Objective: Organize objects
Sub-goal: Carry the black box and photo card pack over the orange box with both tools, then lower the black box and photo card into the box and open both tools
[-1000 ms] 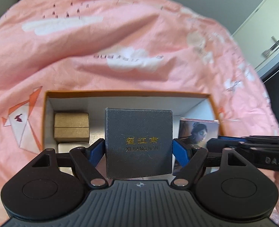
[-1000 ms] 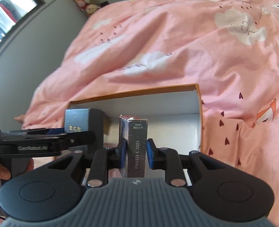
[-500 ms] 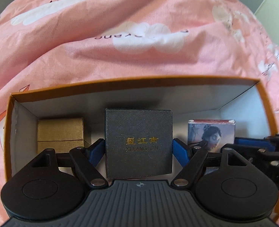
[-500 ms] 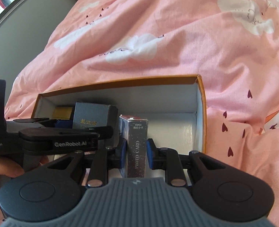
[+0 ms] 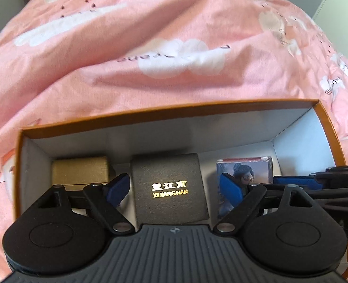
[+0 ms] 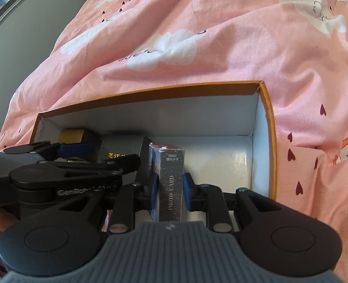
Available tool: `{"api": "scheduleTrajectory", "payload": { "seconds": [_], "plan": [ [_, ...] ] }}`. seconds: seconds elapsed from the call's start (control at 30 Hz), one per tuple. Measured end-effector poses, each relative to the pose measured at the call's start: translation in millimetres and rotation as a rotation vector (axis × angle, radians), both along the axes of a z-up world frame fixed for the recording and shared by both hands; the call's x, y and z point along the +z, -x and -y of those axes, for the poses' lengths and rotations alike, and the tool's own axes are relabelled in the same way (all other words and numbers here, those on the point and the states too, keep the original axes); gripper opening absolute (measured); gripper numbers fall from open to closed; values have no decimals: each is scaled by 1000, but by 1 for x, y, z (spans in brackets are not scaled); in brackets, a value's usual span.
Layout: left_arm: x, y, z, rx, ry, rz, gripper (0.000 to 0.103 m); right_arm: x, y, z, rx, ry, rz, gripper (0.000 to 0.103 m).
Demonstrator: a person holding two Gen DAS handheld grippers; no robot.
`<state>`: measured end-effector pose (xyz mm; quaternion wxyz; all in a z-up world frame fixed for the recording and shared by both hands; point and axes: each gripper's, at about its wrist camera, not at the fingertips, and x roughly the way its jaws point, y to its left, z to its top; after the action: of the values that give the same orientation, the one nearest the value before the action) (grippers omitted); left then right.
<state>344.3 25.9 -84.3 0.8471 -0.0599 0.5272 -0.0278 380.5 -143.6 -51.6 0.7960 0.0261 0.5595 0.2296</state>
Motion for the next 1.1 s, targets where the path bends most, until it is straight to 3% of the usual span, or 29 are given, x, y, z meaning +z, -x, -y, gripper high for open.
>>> {"api": "scheduleTrajectory", "payload": {
  "seconds": [0.13, 0.37, 0.73, 0.87, 1.1],
  "plan": [
    [17, 8, -11, 6, 7, 49, 99, 0, -2, 0, -19, 0, 1, 24],
    [45, 26, -40, 36, 94, 124, 99, -6, -11, -7, -57, -55, -39, 24],
    [39, 43, -57, 51, 147, 93, 99, -25, -29, -8, -129, -147, -128, 24],
    [35, 45, -58, 51, 141, 83, 99, -26, -30, -11, -114, -132, -108, 24],
    [32, 49, -57, 44, 140, 71, 99, -31, -29, -30, -50, 12, -25, 27]
  ]
}}
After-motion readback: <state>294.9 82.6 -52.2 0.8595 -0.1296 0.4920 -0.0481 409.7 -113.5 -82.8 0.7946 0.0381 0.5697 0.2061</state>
